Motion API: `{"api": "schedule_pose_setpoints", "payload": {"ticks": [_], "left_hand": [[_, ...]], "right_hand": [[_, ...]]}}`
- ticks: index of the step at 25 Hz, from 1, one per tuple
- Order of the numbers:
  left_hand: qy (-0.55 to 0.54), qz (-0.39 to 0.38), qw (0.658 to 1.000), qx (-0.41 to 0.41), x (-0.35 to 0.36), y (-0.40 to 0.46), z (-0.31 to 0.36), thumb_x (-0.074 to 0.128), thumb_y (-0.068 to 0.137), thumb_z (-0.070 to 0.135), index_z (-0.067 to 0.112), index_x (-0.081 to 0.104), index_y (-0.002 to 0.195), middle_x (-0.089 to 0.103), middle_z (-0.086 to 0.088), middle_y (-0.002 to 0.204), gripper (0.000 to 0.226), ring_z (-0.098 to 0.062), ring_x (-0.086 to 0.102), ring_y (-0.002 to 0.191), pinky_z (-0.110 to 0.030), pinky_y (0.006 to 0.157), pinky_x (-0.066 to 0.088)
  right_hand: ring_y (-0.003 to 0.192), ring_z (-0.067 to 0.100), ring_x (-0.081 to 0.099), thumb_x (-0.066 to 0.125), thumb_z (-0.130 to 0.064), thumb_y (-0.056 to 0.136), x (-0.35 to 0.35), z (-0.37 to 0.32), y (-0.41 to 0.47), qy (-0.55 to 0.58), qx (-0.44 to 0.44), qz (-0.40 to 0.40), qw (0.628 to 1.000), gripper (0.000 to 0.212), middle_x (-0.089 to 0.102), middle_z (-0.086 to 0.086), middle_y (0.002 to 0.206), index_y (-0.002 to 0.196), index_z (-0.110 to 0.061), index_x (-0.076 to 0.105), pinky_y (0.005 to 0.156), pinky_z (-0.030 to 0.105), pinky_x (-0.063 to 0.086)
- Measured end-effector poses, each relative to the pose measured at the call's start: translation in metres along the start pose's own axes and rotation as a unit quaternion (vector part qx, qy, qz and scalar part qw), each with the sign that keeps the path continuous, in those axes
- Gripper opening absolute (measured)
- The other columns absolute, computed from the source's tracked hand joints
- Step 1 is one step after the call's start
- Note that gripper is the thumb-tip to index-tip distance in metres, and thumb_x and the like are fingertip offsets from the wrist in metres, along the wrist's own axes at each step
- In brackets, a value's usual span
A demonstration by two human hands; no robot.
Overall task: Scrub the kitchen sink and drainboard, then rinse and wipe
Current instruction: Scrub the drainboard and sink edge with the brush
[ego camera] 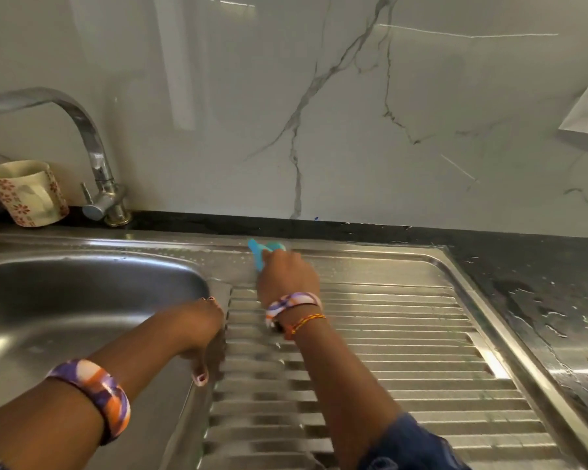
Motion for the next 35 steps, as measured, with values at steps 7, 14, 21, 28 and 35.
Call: {"api": "schedule_pose_setpoints", "payload": {"ticks": [7,14,21,28,35], "left_hand": [[-0.078,0.007,0.997,0.013,0.012,-0.002,-0.013,0.078,0.07,0.041,0.018,0.045,0.134,0.044,0.0,0.138,0.075,-0.017,0.046,0.122,-0.026,0.102,0.039],[-0.1,0.006,0.995,0.026,0.01,-0.006,-0.014,0.073,0.074,0.045,0.016,0.027,0.147,0.013,-0.002,0.157,0.09,-0.017,0.023,0.141,-0.024,0.111,0.024],[-0.029,-0.026,0.999,0.013,-0.002,0.009,0.006,0.073,0.079,0.033,0.008,0.059,0.121,0.058,-0.005,0.125,0.051,-0.019,0.056,0.109,-0.023,0.089,0.044],[-0.094,-0.04,0.994,-0.032,-0.003,0.013,-0.001,0.071,0.081,0.028,0.005,0.057,0.125,0.059,-0.01,0.126,0.052,-0.025,0.056,0.116,-0.027,0.096,0.042],[-0.177,0.005,0.984,0.021,0.013,-0.003,-0.017,0.075,0.075,0.038,0.008,0.01,0.151,-0.005,-0.006,0.159,0.104,-0.02,0.002,0.147,-0.025,0.115,0.012]], "right_hand": [[0.104,0.032,0.061,0.038,-0.031,0.099,0.0,0.026,0.037,0.002,-0.048,-0.021,0.999,0.037,0.063,0.011,0.114,0.134,-0.032,0.049,0.075,0.034,0.044],[0.094,0.037,0.059,0.044,-0.028,0.098,-0.106,0.278,-0.003,-0.004,0.29,0.072,0.954,0.036,0.061,0.022,0.113,0.13,-0.017,0.056,0.08,0.039,0.046],[0.108,0.03,0.06,0.043,-0.019,0.097,-0.024,0.074,0.04,0.086,0.13,0.041,0.987,0.031,0.064,0.011,0.117,0.122,-0.015,0.06,0.084,0.035,0.048],[0.112,0.031,0.057,0.046,-0.023,0.095,0.016,-0.012,0.038,0.127,-0.008,-0.07,0.989,0.039,0.06,0.012,0.122,0.133,-0.026,0.052,0.089,0.034,0.046],[0.108,0.037,0.057,0.05,-0.018,0.094,-0.102,0.273,-0.014,0.064,0.288,0.041,0.955,0.036,0.06,0.022,0.122,0.129,-0.01,0.058,0.089,0.035,0.044]]}}
Point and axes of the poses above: each hand's wrist, its own y-axis towards the middle knuckle, its own x-axis out of the palm, z = x × y, the point moved 10 cm from there along y, towards the middle knuckle
